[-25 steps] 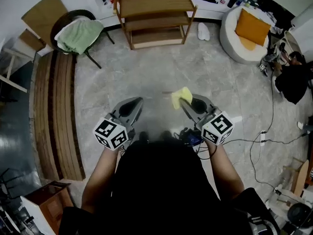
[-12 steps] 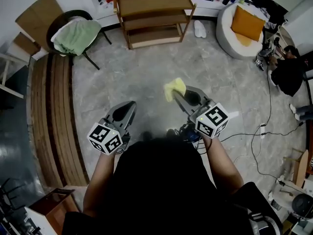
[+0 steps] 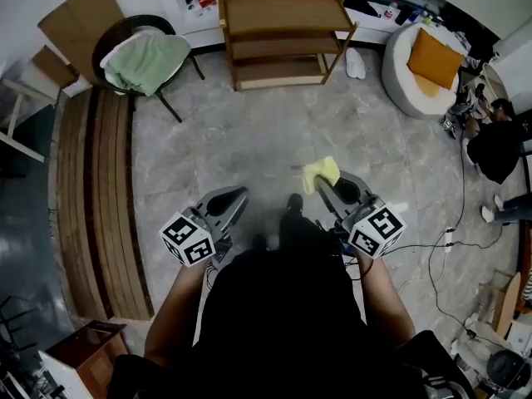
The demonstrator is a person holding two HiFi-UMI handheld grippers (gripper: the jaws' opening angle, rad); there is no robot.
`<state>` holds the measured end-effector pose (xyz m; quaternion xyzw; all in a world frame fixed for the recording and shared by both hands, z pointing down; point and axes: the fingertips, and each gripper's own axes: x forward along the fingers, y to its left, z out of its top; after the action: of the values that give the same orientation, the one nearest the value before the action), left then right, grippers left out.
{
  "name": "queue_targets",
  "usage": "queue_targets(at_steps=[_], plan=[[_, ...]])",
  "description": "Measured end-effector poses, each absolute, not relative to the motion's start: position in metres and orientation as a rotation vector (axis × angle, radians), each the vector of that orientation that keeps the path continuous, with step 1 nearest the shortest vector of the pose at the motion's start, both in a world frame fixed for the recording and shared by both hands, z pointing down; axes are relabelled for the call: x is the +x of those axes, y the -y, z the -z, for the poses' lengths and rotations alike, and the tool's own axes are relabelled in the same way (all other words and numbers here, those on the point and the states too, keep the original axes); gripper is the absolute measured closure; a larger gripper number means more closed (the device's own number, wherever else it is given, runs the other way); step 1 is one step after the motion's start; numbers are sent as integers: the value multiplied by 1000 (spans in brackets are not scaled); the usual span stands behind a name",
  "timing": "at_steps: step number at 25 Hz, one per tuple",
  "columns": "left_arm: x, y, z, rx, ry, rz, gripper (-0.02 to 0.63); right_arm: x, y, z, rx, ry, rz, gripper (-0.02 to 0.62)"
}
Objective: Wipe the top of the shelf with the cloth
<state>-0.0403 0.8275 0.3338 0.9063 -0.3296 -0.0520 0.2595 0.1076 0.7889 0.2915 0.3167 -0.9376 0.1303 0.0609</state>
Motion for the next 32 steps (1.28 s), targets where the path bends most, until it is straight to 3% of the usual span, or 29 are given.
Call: queue_targets(at_steps=[32], plan=[[-53, -467, -330, 2304, 1100, 27, 594, 89, -401, -321, 699, 2937, -598, 546]])
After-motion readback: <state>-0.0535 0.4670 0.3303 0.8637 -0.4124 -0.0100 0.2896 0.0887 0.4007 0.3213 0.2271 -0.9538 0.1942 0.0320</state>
